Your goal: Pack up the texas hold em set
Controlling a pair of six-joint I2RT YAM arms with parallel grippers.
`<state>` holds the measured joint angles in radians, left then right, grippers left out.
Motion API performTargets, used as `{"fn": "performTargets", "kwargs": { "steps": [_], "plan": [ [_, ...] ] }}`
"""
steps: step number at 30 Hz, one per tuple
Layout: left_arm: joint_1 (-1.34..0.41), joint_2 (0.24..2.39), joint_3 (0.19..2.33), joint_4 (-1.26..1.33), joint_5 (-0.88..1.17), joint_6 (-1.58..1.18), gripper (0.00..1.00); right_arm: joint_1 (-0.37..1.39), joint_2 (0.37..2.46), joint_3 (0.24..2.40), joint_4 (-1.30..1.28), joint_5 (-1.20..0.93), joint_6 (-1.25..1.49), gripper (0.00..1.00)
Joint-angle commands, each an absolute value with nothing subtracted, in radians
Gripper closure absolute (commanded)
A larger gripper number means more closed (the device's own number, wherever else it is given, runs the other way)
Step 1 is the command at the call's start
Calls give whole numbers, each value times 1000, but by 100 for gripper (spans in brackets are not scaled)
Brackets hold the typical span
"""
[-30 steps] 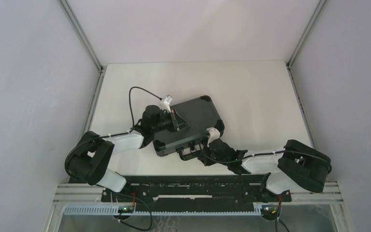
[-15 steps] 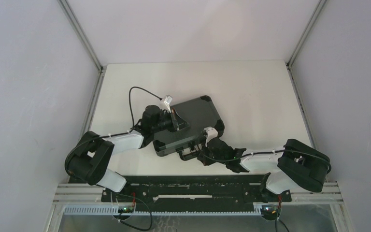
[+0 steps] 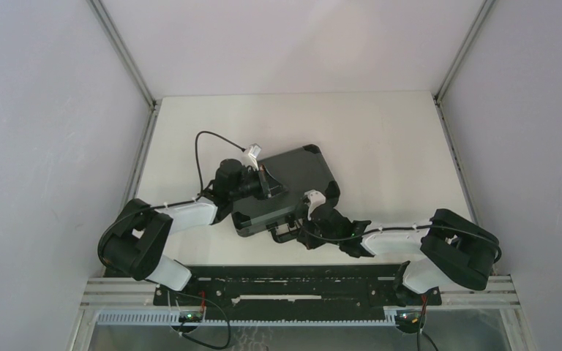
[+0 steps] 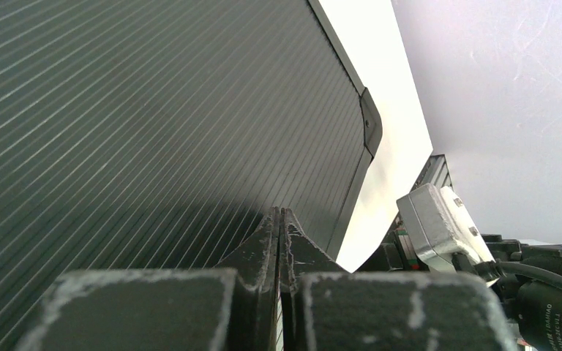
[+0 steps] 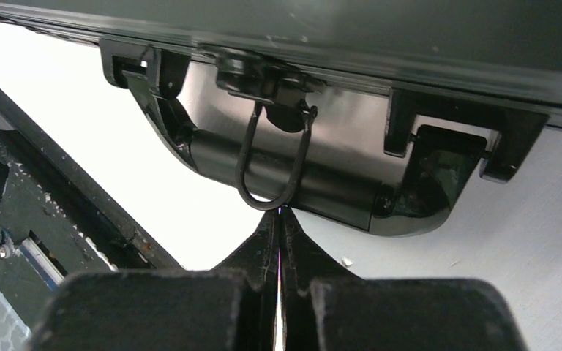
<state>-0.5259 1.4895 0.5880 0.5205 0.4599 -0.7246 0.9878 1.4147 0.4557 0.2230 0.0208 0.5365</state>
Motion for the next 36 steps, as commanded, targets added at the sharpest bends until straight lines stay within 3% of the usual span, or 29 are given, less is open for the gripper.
{"fn": "performTargets", "kwargs": {
  "steps": [1, 17, 28, 36],
  "plan": [
    [-523, 1509, 538, 357, 469, -683, 100, 961, 1391, 518, 304, 81, 496, 100],
    [-518, 1506, 534, 359, 468, -683, 100, 947, 1405, 529, 308, 62, 480, 100],
    [-508, 1504, 530, 359, 468, -681, 100, 853, 1477, 718, 279, 6, 371, 100],
    [-502, 1495, 527, 363, 477, -683, 100, 869, 1422, 716, 232, 19, 373, 100]
  ]
}}
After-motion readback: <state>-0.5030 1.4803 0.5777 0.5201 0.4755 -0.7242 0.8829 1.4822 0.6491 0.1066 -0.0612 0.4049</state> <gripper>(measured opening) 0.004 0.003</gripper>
